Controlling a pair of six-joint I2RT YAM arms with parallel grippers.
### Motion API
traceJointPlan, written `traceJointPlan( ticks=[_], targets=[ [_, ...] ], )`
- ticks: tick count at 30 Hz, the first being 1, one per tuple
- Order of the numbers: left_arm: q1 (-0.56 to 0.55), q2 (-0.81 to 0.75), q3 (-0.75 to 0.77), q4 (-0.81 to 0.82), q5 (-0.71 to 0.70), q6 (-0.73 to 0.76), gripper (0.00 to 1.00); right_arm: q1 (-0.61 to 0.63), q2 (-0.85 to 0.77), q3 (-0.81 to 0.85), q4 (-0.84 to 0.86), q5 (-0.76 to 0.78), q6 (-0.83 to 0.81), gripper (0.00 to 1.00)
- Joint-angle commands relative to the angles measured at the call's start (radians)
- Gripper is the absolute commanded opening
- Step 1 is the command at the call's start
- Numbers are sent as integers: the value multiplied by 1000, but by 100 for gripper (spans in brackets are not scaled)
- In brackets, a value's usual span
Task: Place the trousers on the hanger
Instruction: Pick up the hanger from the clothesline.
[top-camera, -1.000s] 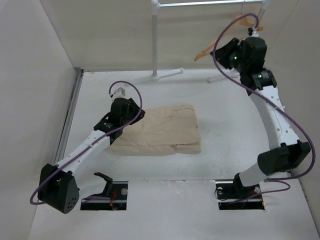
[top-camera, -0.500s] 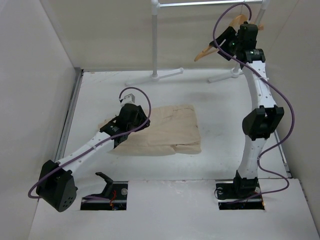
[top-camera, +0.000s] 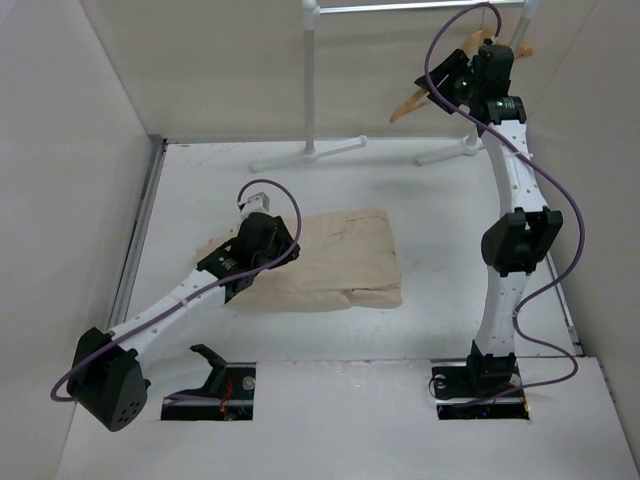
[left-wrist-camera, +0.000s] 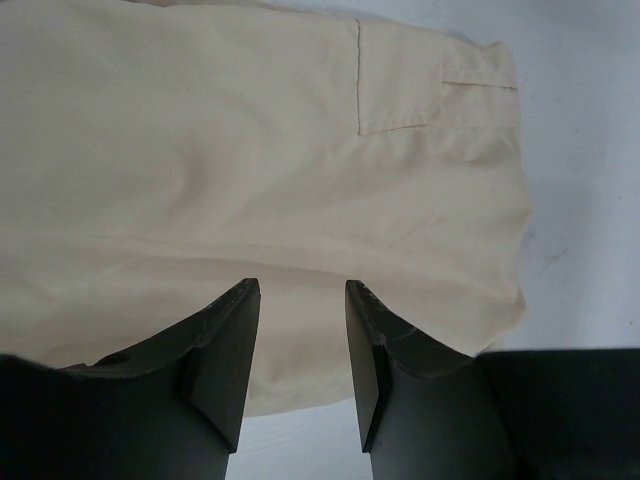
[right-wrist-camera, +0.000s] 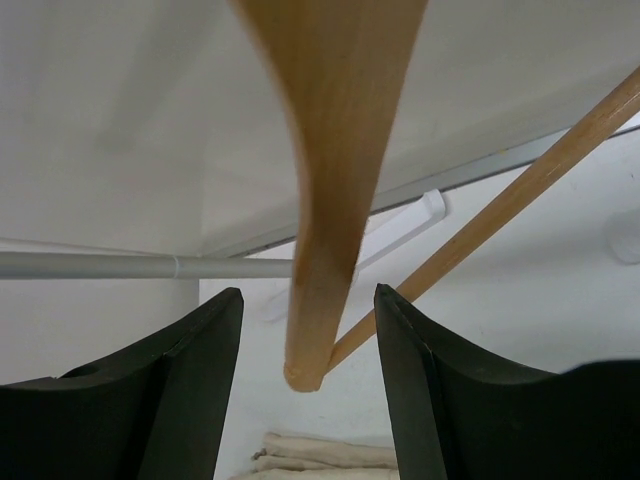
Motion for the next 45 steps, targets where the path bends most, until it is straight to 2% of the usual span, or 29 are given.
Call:
traceJointPlan(
  ticks=[1,4,8,13,16,20,28,34,39,45],
  targets=[
    [-5,-50,-10,-6,-27,-14,38,3,40,46,58,-26,15,61],
    [-6,-69,-13,-19,-36,-16,38,7,66,73,70,-32,18,58],
    [-9,-92,-21,-37,-49,-23,38,23,70,77,113,-55,20,38],
    [-6,-118,-33,-49,-61,-31,38,49,33,75,163,-75,7,20],
    [3,-121,-35,-51,-59,-32,38,55,-7,66,163,-72,-10,16],
    [6,-118,-27,-46,-52,-32,38,64,-93,-18,179,-73,-25,14],
    [47,-92,83,-51,-1,-11,45,102,-297,-303,231,-81,-62,13],
    [123,25,342,-23,123,36,52,158,-476,-642,249,-89,-80,13],
    [75,167,546,27,158,106,57,239,-648,-946,249,-99,-76,12],
    [-29,298,656,96,211,153,64,354,-805,-1207,208,-81,-85,10]
  ],
)
